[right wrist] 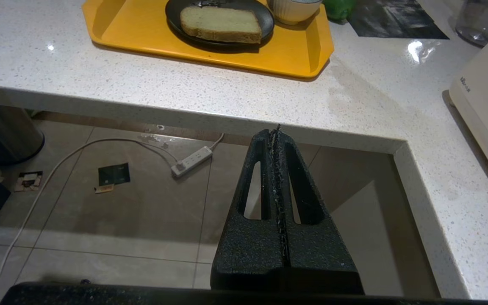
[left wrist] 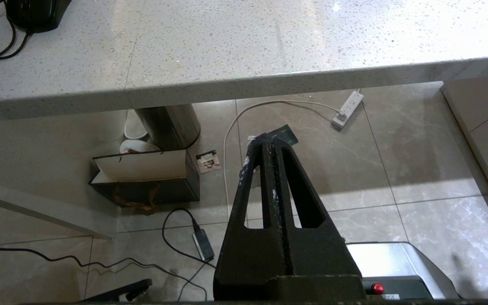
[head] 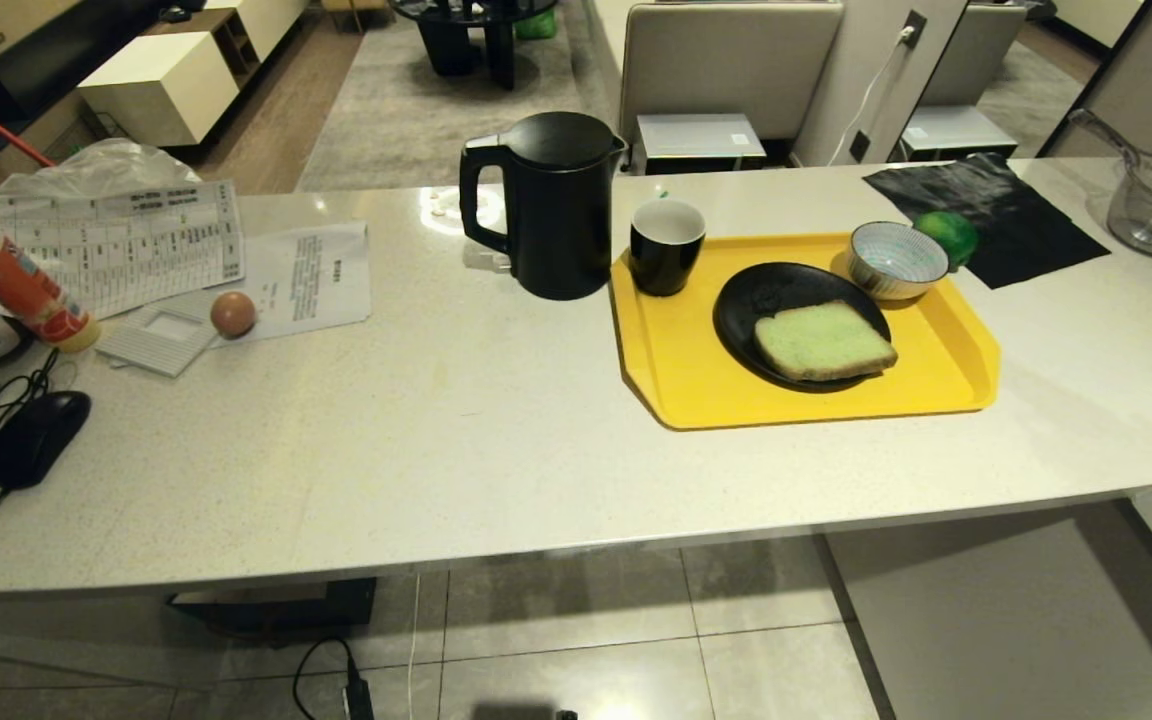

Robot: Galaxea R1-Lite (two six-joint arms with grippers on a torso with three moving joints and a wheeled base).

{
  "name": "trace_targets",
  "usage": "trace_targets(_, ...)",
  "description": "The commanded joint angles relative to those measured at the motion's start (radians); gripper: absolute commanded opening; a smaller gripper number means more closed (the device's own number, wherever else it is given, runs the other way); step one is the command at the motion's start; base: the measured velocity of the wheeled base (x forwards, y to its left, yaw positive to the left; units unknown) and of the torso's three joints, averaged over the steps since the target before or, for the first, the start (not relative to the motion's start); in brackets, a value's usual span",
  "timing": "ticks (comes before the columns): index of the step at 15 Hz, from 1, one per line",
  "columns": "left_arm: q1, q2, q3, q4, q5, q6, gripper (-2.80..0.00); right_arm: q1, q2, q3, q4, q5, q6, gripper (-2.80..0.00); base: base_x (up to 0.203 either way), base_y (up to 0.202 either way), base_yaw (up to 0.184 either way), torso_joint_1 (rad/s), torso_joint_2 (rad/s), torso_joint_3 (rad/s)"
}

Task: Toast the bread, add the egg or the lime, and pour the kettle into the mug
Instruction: Pick up the egg

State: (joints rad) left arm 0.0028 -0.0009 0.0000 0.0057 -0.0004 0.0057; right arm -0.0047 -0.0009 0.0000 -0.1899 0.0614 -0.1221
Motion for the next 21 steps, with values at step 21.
trace_targets(21,0.000,0.001,0.000,0.000,-0.001,0.000,-2.80,0.000,0.002,0.026,0.121,-0.061,0.122,-2.80,0.000,0.000,0.000,0.000,0.00,0.000)
